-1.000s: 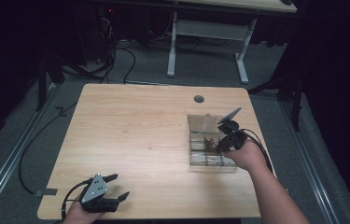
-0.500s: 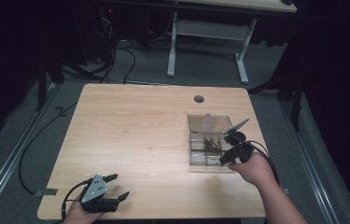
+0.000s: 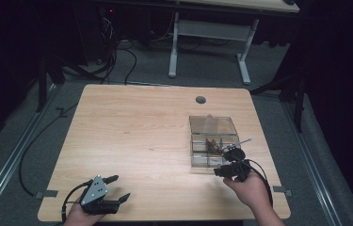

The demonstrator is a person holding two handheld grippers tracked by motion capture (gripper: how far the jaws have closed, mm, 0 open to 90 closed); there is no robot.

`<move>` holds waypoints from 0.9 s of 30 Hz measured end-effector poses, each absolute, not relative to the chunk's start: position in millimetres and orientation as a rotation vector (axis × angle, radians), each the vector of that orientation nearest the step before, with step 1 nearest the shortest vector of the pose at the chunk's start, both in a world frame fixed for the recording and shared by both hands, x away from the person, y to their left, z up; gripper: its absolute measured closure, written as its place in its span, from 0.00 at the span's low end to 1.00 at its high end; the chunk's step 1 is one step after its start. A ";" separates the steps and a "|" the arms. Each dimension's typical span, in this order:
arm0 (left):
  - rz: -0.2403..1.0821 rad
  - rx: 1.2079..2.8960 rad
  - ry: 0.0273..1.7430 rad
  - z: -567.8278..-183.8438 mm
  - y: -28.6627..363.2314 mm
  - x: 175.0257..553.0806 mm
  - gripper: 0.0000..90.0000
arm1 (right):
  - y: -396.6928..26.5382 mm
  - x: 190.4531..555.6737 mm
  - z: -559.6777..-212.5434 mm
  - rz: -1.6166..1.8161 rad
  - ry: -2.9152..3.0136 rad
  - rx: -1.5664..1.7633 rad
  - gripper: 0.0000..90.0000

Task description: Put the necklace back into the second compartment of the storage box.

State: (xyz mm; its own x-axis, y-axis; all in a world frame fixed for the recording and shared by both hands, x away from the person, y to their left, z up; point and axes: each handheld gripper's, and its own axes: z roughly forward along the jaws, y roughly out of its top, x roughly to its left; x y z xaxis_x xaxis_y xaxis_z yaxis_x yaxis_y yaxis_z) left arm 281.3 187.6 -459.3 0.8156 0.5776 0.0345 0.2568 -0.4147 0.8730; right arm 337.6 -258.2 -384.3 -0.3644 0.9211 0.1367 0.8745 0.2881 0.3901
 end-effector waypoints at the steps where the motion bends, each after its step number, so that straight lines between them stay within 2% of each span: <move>1: 0.411 2.011 0.620 -459.3 187.6 281.3 0.27 | -257.9 334.3 -387.2 0.645 2.417 1.675 0.70; 12: 0.421 1.990 0.631 -459.0 188.8 280.6 0.27 | -250.5 293.7 -422.2 1.006 2.210 1.440 0.65; 19: 0.431 1.975 0.648 -459.3 189.2 280.8 0.27 | -247.4 281.5 -448.0 1.116 2.061 1.330 0.62; 27: 0.437 1.984 0.655 -459.2 187.7 281.2 0.27 | -254.0 276.3 -451.4 1.181 1.982 1.345 0.59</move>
State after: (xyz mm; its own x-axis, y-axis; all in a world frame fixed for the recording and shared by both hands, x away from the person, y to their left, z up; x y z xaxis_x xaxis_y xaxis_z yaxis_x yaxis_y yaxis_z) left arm 281.2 187.7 -459.2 0.7912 0.6107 0.0325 0.2644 -0.3895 0.8822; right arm 276.3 -254.0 -451.4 -0.4116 0.9075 0.0844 0.5065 0.1507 0.8490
